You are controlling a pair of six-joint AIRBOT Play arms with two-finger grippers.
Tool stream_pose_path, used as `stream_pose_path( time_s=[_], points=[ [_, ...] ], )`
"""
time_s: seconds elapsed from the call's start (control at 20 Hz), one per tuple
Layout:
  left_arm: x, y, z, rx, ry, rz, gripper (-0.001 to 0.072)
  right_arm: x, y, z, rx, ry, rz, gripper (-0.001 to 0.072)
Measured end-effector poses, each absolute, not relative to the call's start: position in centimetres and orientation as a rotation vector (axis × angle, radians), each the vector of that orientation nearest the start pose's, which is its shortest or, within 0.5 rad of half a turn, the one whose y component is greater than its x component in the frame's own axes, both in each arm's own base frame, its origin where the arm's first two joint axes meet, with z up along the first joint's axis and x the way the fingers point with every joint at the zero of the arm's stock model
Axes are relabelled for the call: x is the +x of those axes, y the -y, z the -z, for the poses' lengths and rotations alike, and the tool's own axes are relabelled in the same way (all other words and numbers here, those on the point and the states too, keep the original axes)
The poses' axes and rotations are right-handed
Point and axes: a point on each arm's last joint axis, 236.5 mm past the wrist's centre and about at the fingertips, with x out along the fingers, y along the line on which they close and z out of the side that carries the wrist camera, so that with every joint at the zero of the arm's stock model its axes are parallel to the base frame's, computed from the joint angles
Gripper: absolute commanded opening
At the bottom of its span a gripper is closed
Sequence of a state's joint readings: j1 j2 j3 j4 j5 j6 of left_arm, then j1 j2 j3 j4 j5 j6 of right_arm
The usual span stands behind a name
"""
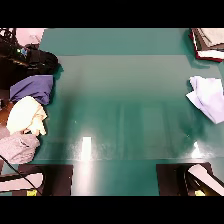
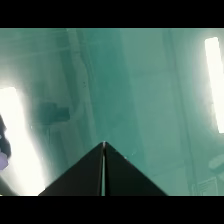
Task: Fold the shirts.
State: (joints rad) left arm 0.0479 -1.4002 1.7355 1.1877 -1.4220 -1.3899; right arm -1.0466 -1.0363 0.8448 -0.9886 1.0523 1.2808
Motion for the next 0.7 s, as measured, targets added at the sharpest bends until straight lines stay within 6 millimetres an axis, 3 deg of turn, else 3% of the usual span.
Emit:
stream_pose_path(
  time_s=[0.25, 0.4, 0.45, 0.55, 0.7],
  points=[
    [44.0, 6.7, -16.6, -0.116, -1.035, 0.365, 0.0027, 22.3, 25.0, -3.9, 0.679, -0.999, 0.595, 0.0508],
    [43.9, 6.7, -16.6, -0.114, -1.035, 0.367, 0.0027, 23.4, 24.4, -6.4, 0.682, -0.983, 0.566, 0.0507],
    [44.0, 6.7, -16.6, -0.113, -1.034, 0.367, 0.0026, 24.9, 23.0, -7.3, 0.702, -0.965, 0.51, 0.0507],
    [44.0, 6.7, -16.6, -0.113, -1.033, 0.367, 0.0027, 28.4, 18.5, -8.9, 0.74, -0.949, 0.341, 0.0504],
    [43.9, 6.7, -16.6, -0.113, -1.036, 0.369, 0.0027, 33.0, 8.7, -11.1, 0.735, -0.973, 0.019, 0.0349]
  ],
)
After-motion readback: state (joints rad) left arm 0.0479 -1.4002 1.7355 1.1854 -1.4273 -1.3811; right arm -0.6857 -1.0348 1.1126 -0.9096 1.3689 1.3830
